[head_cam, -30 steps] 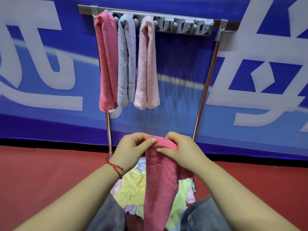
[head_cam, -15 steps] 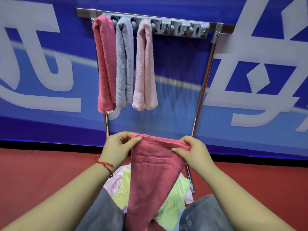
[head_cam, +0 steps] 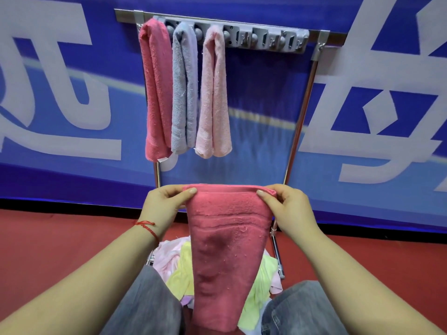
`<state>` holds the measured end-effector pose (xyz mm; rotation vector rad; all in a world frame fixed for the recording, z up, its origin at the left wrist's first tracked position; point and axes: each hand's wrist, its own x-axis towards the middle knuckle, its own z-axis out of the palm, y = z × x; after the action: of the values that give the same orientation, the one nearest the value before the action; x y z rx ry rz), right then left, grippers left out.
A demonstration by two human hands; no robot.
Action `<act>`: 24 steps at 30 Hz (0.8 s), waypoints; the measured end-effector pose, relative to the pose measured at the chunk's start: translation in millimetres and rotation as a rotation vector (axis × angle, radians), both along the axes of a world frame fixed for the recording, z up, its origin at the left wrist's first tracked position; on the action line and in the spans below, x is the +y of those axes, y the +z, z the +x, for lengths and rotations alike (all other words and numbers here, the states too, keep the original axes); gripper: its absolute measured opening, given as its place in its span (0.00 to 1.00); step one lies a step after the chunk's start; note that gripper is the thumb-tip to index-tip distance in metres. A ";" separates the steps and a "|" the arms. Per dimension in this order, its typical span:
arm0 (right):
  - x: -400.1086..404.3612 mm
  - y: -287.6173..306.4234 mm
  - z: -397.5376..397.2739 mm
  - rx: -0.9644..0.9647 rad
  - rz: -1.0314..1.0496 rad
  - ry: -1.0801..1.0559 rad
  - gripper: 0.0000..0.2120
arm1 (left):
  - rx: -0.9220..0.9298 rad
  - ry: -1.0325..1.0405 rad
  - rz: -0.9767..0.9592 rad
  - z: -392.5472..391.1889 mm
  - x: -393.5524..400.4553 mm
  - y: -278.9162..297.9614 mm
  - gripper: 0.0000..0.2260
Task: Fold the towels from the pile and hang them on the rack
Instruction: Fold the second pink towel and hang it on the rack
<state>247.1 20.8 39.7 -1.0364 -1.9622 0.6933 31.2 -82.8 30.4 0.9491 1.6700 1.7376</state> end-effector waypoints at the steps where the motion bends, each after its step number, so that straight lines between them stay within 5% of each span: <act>1: 0.2 -2.9 0.0 -0.003 -0.009 -0.005 0.04 | 0.011 -0.006 -0.025 -0.1 0.0 -3.1 0.03; 14: 5.2 -11.9 5.4 0.083 -0.068 -0.050 0.04 | -0.049 -0.103 -0.086 6.8 1.3 -4.1 0.05; 20: 5.8 -21.4 0.5 0.098 -0.098 -0.160 0.08 | -0.623 -0.244 -0.191 24.1 -1.7 -4.2 0.06; 24: -6.4 -28.2 -9.9 0.138 -0.110 -0.215 0.10 | -0.763 -0.111 -0.111 45.3 0.3 -2.5 0.09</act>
<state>237.3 14.4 11.5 -1.2124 -1.6814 0.7385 76.4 -82.5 27.8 0.2496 1.1626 1.6191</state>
